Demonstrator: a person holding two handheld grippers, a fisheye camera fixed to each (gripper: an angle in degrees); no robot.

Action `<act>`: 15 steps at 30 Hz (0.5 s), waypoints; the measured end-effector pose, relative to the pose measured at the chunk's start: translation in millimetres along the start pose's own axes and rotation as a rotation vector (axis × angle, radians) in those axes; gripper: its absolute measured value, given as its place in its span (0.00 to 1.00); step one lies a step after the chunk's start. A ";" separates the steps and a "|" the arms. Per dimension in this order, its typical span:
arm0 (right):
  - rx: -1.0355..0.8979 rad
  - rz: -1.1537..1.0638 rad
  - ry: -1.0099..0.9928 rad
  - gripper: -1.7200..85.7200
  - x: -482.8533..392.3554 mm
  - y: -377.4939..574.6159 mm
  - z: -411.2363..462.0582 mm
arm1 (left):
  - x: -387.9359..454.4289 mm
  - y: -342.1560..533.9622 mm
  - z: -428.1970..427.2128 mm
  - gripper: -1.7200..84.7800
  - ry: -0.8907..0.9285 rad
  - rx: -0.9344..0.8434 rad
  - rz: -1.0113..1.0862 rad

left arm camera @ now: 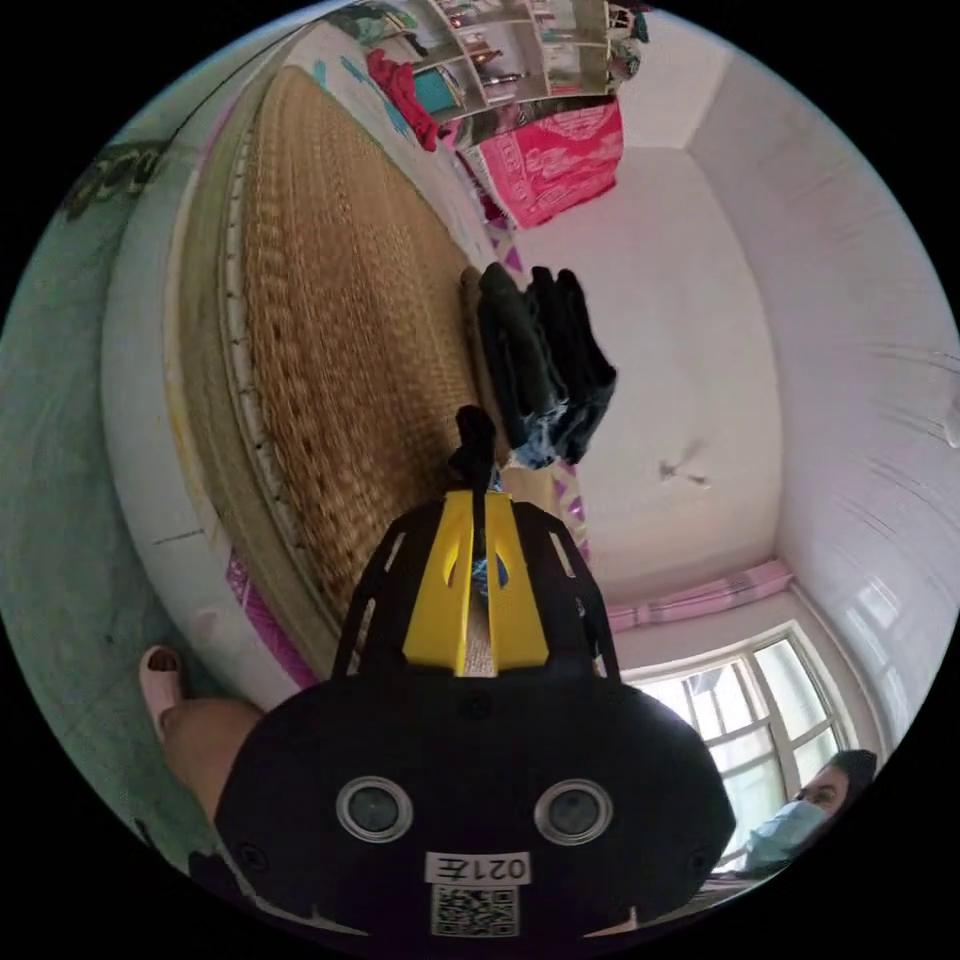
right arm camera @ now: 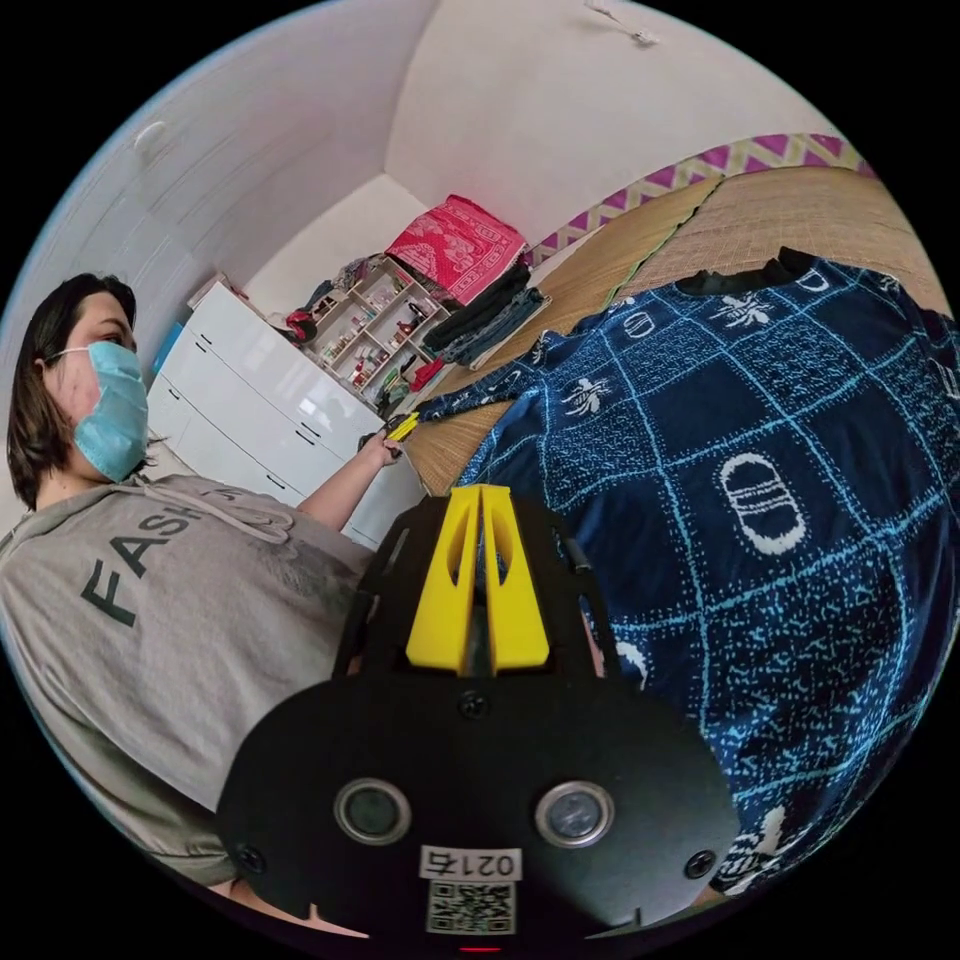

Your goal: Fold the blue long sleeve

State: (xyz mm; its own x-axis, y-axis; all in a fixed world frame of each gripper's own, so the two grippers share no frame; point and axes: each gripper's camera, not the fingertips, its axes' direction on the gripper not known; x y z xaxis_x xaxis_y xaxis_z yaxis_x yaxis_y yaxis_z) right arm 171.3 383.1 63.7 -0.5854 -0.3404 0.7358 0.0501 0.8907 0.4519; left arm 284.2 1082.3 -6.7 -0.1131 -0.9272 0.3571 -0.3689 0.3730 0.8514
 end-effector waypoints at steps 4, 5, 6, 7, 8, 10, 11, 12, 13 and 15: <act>0.029 0.035 -0.013 0.01 10.1 16.3 -13.6 | 119.8 3.2 5.2 0.01 0.007 0.033 0.216; 0.027 0.042 -0.016 0.01 13.8 21.0 -15.7 | 172.0 8.2 10.0 0.01 0.003 0.039 0.315; 0.021 0.045 -0.012 0.01 16.7 25.7 -16.8 | 201.0 12.5 13.6 0.01 0.004 0.040 0.371; 0.016 0.044 -0.008 0.01 17.7 28.0 -16.8 | 261.8 25.6 23.4 0.01 0.010 0.037 0.487; 0.001 0.041 0.001 0.01 18.9 32.7 -15.6 | 323.4 44.2 37.4 0.01 0.025 0.026 0.602; -0.029 0.023 0.017 0.01 17.3 39.9 -12.1 | 408.7 77.9 64.7 0.01 0.096 -0.016 0.745; -0.050 0.001 0.039 0.01 13.3 44.9 -9.5 | 462.4 103.5 87.1 0.01 0.143 -0.060 0.823; -0.062 -0.018 0.077 0.02 8.4 50.4 -7.9 | 487.9 117.1 99.0 0.01 0.161 -0.082 0.860; -0.065 -0.027 0.101 0.02 5.7 53.5 -7.4 | 536.0 146.0 123.6 0.01 0.187 -0.120 0.931; -0.067 -0.060 0.170 0.03 -3.4 66.5 -8.2 | 599.6 190.9 163.7 0.01 0.225 -0.196 1.027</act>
State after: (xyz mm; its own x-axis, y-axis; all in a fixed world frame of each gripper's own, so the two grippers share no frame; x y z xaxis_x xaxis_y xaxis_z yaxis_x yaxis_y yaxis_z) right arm 183.2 441.0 95.4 -0.4440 -0.4432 0.7788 0.0760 0.8474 0.5255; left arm -5.1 591.8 307.1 -0.1055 -0.1458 0.9837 -0.0369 0.9891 0.1426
